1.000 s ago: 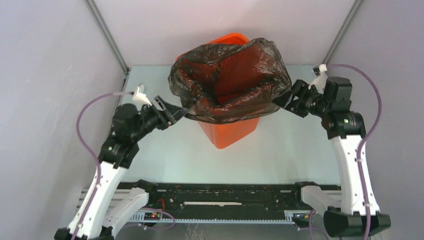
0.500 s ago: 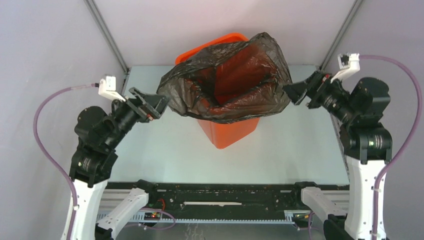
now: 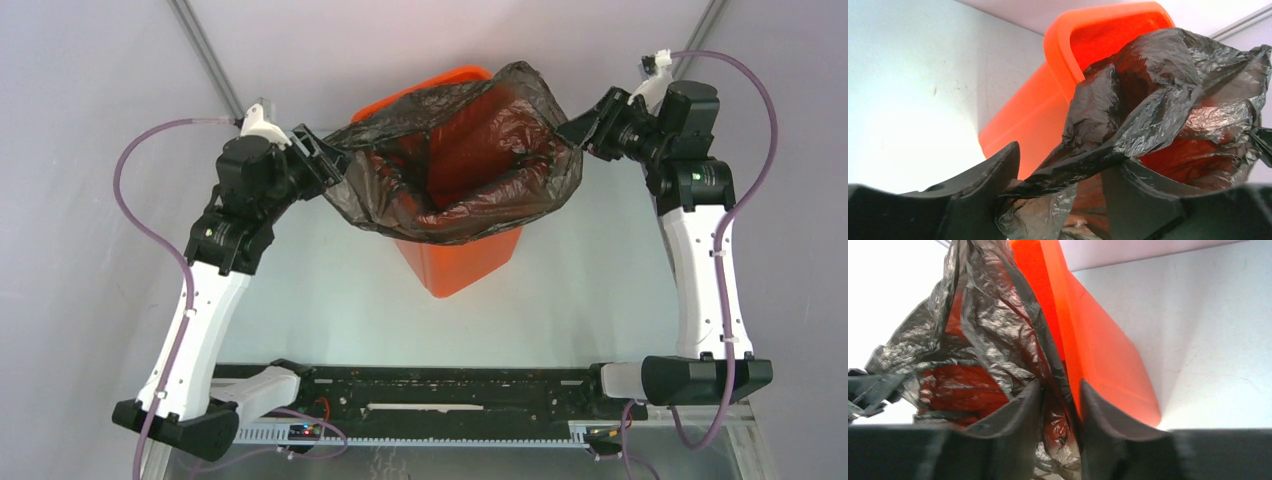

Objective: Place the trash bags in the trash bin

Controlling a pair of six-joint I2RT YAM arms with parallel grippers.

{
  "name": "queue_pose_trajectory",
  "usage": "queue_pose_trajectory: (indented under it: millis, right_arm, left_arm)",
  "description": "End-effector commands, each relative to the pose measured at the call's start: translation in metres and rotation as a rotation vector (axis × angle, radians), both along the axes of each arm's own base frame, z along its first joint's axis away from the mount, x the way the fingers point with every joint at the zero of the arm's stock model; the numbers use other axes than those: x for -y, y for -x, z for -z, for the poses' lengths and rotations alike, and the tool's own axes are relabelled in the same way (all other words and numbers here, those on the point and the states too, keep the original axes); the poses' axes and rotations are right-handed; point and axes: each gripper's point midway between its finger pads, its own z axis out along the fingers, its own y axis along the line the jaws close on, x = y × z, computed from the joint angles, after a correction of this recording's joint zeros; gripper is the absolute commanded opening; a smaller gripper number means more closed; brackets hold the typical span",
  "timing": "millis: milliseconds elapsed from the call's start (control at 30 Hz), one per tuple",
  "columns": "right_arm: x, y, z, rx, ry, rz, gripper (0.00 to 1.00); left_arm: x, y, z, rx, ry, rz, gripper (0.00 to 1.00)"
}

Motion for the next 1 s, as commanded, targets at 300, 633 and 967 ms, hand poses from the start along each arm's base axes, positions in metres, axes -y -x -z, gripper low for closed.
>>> queue_pose_trajectory:
  millis: [300,633,967]
  right_arm:
    - [0.013,-0.062,0.013,0.008,-0.093,0.060,0.00]
    - [0.020,-0.091,0.049,-0.054,-0.096,0.094,0.00]
    - [0.018,-0.106,0.068,-0.101,-0.122,0.094,0.00]
  left_arm:
    - [-0.025,-0.073,-0.034,0.104,-0.114,-0.131,0.42]
    - [-0.036,-0.134,-0.025,0.066,-0.106,-0.150,0.59]
    - [-0.018,-0.180,0.025,-0.092,0.014,-0.024,0.50]
